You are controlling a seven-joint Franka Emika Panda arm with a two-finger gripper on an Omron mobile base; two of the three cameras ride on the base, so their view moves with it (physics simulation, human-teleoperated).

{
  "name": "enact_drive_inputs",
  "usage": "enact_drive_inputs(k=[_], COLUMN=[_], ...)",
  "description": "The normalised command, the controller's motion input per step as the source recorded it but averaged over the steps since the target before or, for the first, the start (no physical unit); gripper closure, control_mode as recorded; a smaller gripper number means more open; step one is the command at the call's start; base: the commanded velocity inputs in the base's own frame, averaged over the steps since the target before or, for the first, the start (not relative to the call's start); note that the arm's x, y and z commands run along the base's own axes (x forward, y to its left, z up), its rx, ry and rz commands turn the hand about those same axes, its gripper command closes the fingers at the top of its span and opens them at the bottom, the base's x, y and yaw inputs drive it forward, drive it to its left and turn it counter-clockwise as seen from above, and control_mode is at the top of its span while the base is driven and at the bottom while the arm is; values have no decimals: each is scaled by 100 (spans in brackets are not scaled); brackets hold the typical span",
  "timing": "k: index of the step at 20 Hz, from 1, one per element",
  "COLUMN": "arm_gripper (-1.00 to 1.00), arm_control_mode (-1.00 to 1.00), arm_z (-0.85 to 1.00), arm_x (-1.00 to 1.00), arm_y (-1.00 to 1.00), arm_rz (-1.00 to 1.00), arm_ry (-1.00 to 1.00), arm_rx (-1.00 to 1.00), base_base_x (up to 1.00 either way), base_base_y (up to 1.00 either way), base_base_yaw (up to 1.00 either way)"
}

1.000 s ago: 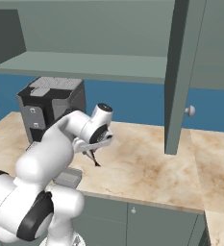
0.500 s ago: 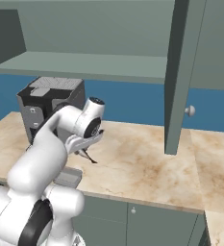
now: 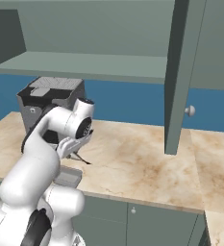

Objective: Retrieve the tupperware from the cabinet, then place the raw meat into the tupperware to avoid contamination.

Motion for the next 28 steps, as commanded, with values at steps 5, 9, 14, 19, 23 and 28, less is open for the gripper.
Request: enact_drive_inputs(k=[5, 9, 14, 19, 23, 28], arm_gripper=[100, 100, 100, 100, 100, 100], arm_control_mode=[-100, -100, -100, -100, -100, -100], arm_z=[-7, -25, -37, -33, -29, -17], arm_x=[-6, 0, 0, 0, 0, 3], arm_y=[14, 1, 0, 7, 14, 14], arm_rz=[10, 5, 4, 3, 2, 0], arm_ry=[0, 0, -4, -5, -4, -1], arm_rx=[-2, -4, -7, -8, -6, -2], base_base_x=[0, 0, 0, 0, 0, 0], base_base_y=[0, 0, 0, 0, 0, 0], base_base_yaw=[0, 0, 0, 0, 0, 0])
